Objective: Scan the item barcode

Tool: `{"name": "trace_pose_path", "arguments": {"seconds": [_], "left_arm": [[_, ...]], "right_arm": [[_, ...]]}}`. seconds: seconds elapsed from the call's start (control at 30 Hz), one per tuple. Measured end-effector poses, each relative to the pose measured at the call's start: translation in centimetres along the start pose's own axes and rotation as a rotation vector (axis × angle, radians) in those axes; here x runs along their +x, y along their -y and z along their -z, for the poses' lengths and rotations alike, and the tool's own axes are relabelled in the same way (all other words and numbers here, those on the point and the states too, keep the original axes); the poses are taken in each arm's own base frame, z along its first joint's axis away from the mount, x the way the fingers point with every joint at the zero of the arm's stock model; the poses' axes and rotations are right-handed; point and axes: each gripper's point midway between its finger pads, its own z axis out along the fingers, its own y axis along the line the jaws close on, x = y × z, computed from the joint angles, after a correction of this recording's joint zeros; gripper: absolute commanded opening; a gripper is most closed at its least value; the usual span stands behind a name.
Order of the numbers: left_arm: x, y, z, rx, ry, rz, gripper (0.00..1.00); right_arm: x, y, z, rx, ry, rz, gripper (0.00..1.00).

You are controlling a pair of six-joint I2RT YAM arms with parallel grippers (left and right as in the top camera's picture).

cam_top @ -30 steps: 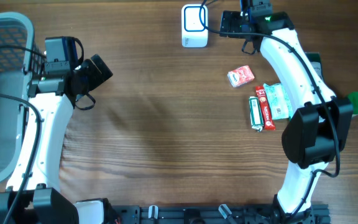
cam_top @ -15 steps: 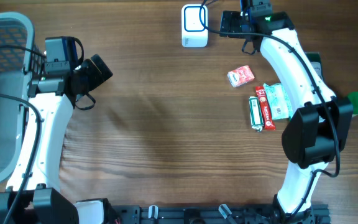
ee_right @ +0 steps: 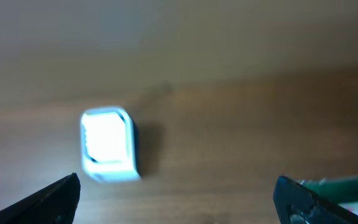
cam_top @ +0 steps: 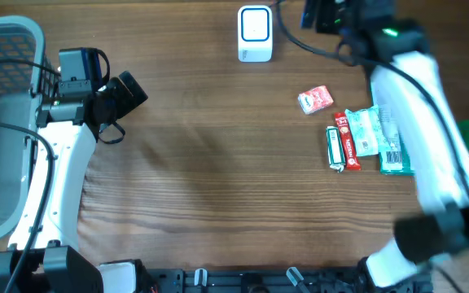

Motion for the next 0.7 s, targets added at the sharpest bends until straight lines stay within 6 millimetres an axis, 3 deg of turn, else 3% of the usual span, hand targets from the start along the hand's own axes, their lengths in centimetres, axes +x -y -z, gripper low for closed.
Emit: {"name": "trace_pose_path", "arguments": {"seconds": [0.13, 0.23, 0.33, 0.4, 0.53, 0.67, 0.7], "left_arm": [[0.0, 0.0, 0.0, 0.0, 0.0, 0.0, 1.0], [0.0, 0.0, 0.0, 0.0, 0.0, 0.0, 1.0], [0.0, 0.0, 0.0, 0.0, 0.0, 0.0, 1.0], [0.0, 0.0, 0.0, 0.0, 0.0, 0.0, 1.0], [0.0, 0.0, 0.0, 0.0, 0.0, 0.0, 1.0], [0.0, 0.0, 0.0, 0.0, 0.0, 0.0, 1.0], [0.0, 0.0, 0.0, 0.0, 0.0, 0.0, 1.0]], "right_arm": [[-5.3, 0.6, 10.1, -0.055, 0.209, -0.04, 1.0], [-7.7, 1.4, 17.5, -0.091, 0.35, -0.068, 1.0], [-8.7, 2.2, 23.3, -0.118, 0.458, -0.088, 1.0], [-8.7, 3.0, 27.1, -0.133, 0.515, -0.099, 1.0], [-7.0, 4.5, 32.5, -0.143, 0.556, -0.107, 1.0], [-4.2, 6.0, 36.7, -0.147, 0.563, -0.117, 1.0], [-3.8, 6.1, 36.9, -0.147, 0.559, -0.116, 1.0]]}}
